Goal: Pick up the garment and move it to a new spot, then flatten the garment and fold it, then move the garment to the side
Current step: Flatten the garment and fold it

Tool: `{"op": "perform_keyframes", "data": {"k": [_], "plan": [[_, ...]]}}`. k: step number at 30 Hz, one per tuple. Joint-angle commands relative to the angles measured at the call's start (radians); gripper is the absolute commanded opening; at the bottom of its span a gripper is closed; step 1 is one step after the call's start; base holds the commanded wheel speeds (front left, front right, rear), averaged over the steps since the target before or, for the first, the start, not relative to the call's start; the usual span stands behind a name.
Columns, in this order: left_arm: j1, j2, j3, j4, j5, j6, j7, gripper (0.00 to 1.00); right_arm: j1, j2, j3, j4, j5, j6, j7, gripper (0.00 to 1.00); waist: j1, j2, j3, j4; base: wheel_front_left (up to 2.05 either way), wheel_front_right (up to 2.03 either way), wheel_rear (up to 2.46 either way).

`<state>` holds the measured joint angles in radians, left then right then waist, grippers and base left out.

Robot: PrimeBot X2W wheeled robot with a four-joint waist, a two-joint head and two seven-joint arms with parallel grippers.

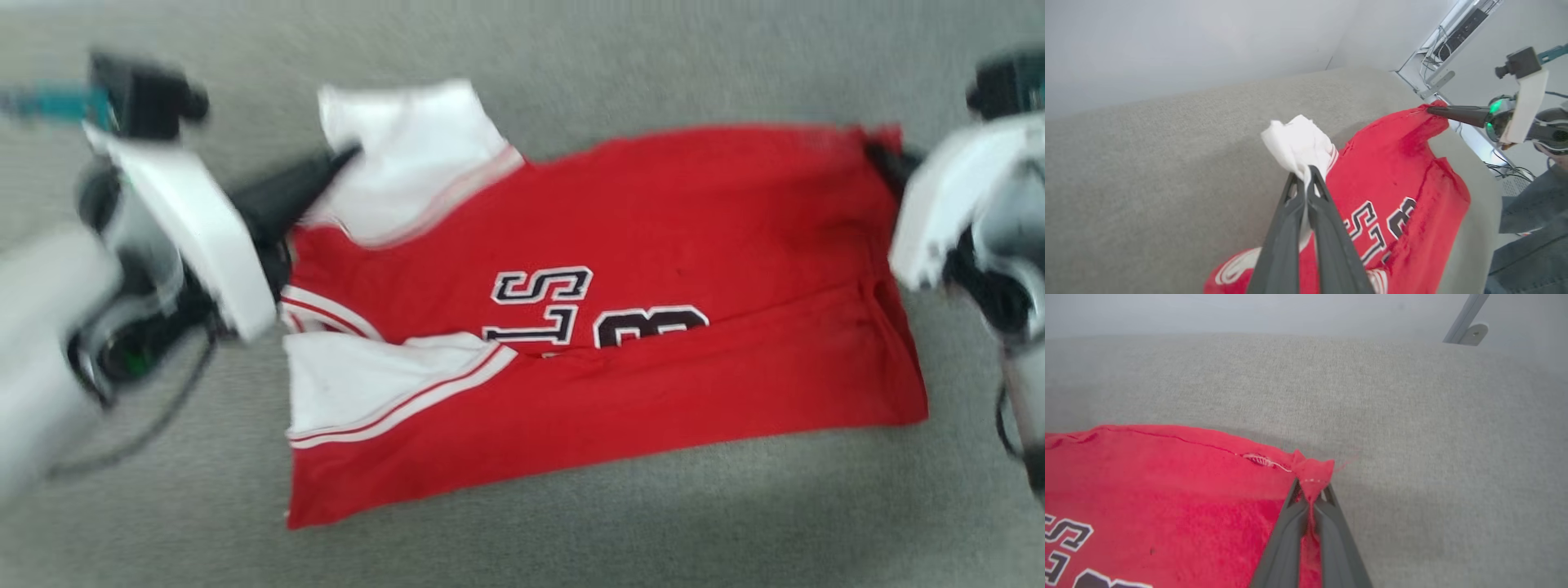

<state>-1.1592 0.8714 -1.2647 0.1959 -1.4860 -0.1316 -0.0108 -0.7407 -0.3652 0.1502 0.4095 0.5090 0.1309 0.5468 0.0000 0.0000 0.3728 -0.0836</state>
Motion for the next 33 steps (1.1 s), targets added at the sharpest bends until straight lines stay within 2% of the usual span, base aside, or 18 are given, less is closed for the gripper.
{"op": "perform_keyframes", "data": {"k": [1,3,8,12,15,18,22,27,28,29,30,31,32,33], "plan": [[0.05,0.012,-0.005,-0.035,-0.006,0.002,-0.025,0.0,0.064,-0.018,-0.01,-0.03,0.011,0.0,0.003,0.0,0.0,0.0,-0.077,0.052,0.0,0.0,0.0],[0.11,0.048,-0.007,-0.076,-0.002,0.002,-0.06,0.0,0.144,-0.037,-0.027,-0.079,0.025,0.0,0.013,0.0,0.0,0.0,-0.101,0.065,0.0,0.0,0.0],[0.285,0.094,-0.013,-0.151,0.009,0.002,-0.158,0.0,0.346,-0.062,-0.106,-0.211,0.032,0.0,0.04,0.0,0.0,0.0,-0.145,0.099,0.0,0.0,0.0],[0.43,0.094,-0.014,-0.179,0.005,0.002,-0.219,0.0,0.479,-0.047,-0.174,-0.315,0.016,0.0,0.061,0.0,0.0,0.0,-0.159,0.111,0.0,0.0,0.0],[0.506,0.067,-0.011,-0.164,-0.001,0.002,-0.243,0.0,0.546,-0.011,-0.221,-0.368,0.006,0.0,0.073,0.0,0.0,0.0,-0.154,0.117,0.0,0.0,0.0],[0.551,0.014,0.001,-0.117,0.003,0.002,-0.252,0.0,0.57,0.028,-0.255,-0.38,-0.016,0.0,0.066,0.0,0.0,0.0,-0.139,0.117,0.0,0.0,0.0],[0.574,-0.062,0.029,-0.026,-0.01,0.002,-0.255,0.0,0.548,0.071,-0.274,-0.324,-0.062,0.0,0.031,0.0,0.0,0.0,-0.113,0.11,0.0,0.0,0.0],[0.556,-0.109,0.034,0.058,0.021,0.002,-0.255,0.0,0.509,0.099,-0.251,-0.246,-0.1,0.0,-0.004,0.0,0.0,0.0,-0.087,0.096,0.0,0.0,0.0],[0.552,-0.112,0.033,0.071,0.032,0.002,-0.255,0.02,0.501,0.1,-0.249,-0.233,-0.1,0.0,-0.012,0.0,0.0,0.0,-0.084,0.095,0.0,0.0,0.0],[0.548,-0.114,0.033,0.082,0.04,0.002,-0.255,0.2,0.493,0.103,-0.247,-0.221,-0.101,0.0,-0.019,0.0,0.0,0.0,-0.082,0.093,0.0,0.0,0.0],[0.548,-0.118,0.035,0.089,0.04,0.002,-0.255,0.25,0.487,0.105,-0.244,-0.211,-0.101,0.0,-0.025,0.25,0.0,0.0,-0.081,0.091,0.0,0.0,0.0],[0.552,-0.123,0.044,0.094,0.036,0.002,-0.255,0.37,0.482,0.106,-0.244,-0.2,-0.095,0.0,-0.031,0.5,0.0,0.0,-0.08,0.09,0.0,0.0,0.0],[0.552,-0.123,0.044,0.094,0.036,0.002,-0.255,0.37,0.482,0.106,-0.244,-0.2,-0.095,0.0,-0.031,0.5,0.0,0.0,-0.08,0.09,0.0,0.0,0.0],[0.556,-0.126,0.057,0.099,0.037,0.002,-0.255,0.47,0.477,0.104,-0.245,-0.194,-0.091,0.0,-0.033,1.0,0.0,0.0,-0.081,0.089,0.0,0.0,0.0]]}}
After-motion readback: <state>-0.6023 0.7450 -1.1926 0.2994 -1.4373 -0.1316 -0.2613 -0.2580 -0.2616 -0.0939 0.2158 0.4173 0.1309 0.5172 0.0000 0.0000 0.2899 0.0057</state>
